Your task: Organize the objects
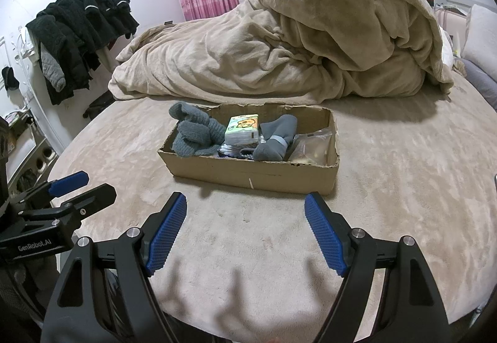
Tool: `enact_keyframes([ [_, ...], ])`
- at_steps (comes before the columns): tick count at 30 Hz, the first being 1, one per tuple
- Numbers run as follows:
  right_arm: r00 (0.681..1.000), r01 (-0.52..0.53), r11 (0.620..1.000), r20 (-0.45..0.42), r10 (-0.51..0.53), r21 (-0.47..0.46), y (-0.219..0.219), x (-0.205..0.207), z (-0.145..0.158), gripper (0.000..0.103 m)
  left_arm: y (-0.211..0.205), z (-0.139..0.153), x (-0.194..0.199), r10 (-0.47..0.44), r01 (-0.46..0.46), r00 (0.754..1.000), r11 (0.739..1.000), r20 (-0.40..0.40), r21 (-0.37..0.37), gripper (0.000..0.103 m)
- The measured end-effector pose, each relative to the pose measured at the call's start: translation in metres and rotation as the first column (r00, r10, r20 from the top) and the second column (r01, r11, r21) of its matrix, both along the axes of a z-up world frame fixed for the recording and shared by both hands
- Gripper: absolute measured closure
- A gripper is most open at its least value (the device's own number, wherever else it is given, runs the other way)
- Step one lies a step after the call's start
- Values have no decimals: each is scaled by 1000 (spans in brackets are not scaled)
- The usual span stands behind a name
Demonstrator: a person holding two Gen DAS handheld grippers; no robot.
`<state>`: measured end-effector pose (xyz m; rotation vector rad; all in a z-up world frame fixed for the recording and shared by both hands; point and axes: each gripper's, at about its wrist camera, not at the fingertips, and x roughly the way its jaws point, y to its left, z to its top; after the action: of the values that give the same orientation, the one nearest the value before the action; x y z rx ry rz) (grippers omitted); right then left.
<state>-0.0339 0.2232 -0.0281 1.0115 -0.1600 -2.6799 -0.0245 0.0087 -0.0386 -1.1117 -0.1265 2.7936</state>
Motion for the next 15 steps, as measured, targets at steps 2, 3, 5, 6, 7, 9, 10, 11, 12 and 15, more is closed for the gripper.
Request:
enact_keyframes([
  [2,1000,0,1000,1,0,0,0,0,0,22,-1,0,0,2,-2,1000,1000,1,1,15],
  [3,1000,0,1000,0,0,0,0,0,0,22,-1,-1,0,2,-2,1000,1000,2,1,15],
  [5,1000,1,1000,1,-1,0,0,0,0,22,-1,-1,-1,0,0,1000,1000,4,1,15],
  [6,1000,2,1000,2,-2,0,0,0,0,22,0,-1,0,-1,1,1000,1000,4,1,15],
  [7,1000,1,1000,0,-1,0,0,0,0,22,0,-1,0,-2,2,1000,1000,4,1,15],
  [9,1000,0,1000,1,0,1,0,0,0,22,0,0,0,-3,3,1000,1000,3,0,15],
  [10,1000,0,1000,0,0,0,0,0,0,22,0,0,0,-3,3,1000,1000,2,0,15],
  [11,1000,0,1000,0,0,0,0,0,0,22,0,0,0,-2,2,1000,1000,3,1,15],
  [12,1000,0,1000,0,0,0,0,0,0,22,0,0,0,-1,1,1000,1000,3,1,15],
  [15,1000,-1,1000,1,1,0,0,0,0,22,0,0,-1,-2,2,1000,1000,3,-3,15],
])
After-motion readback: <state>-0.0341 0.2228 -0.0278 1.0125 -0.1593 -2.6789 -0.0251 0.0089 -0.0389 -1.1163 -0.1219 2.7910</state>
